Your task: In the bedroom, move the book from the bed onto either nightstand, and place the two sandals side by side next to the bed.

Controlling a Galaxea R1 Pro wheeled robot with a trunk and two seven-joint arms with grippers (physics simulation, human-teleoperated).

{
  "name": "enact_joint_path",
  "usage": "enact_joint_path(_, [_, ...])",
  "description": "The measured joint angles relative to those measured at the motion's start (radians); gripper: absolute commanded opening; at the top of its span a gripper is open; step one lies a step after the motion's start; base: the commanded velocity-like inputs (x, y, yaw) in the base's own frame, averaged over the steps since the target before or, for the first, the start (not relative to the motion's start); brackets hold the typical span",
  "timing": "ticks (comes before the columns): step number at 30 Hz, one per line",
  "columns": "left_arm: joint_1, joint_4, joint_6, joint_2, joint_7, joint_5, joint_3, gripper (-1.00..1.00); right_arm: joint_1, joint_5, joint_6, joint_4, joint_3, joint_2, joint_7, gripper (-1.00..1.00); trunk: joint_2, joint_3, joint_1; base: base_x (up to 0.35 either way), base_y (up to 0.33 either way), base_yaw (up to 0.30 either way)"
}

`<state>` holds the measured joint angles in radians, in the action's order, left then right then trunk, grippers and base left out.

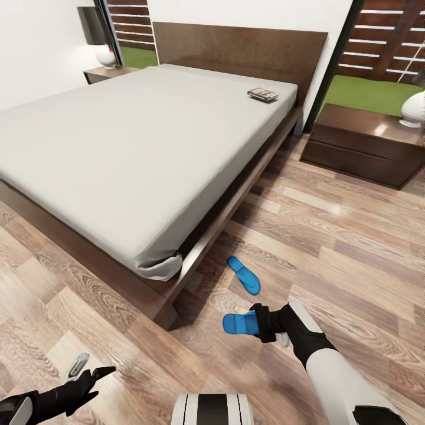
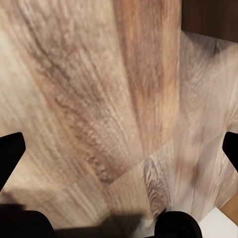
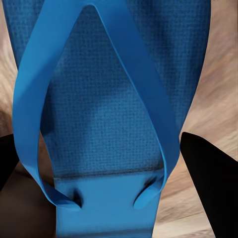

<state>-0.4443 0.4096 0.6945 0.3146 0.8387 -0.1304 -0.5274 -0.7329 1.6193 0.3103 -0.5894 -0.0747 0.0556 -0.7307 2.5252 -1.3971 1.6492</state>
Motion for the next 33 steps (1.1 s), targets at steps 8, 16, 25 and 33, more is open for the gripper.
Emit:
enact_joint_path(8, [0.000,-0.001,-0.001,0.001,0.000,0.000,0.000,1.00,0.000,0.000,0.000,0.000,0.000,0.000,0.000,-1.00,0.000,0.000,0.000,0.000,0.022,-0.065])
enact_joint_path(16, [0.000,-0.008,-0.001,0.006,0.000,0.001,0.000,1.00,0.000,0.000,0.000,0.000,0.000,0.000,-0.001,-1.00,0.000,0.000,0.000,0.000,0.111,-0.083])
enact_joint_path(25, [0.000,-0.020,-0.001,0.015,0.000,0.000,0.000,1.00,0.000,0.000,0.000,0.000,0.002,0.000,-0.001,-1.00,0.000,0.000,0.000,0.000,0.187,-0.091])
enact_joint_path(33, [0.000,-0.021,-0.001,0.015,0.000,0.000,0.000,1.00,0.000,0.000,0.000,0.000,0.002,0.000,0.000,-1.00,0.000,0.000,0.000,0.000,0.240,-0.078])
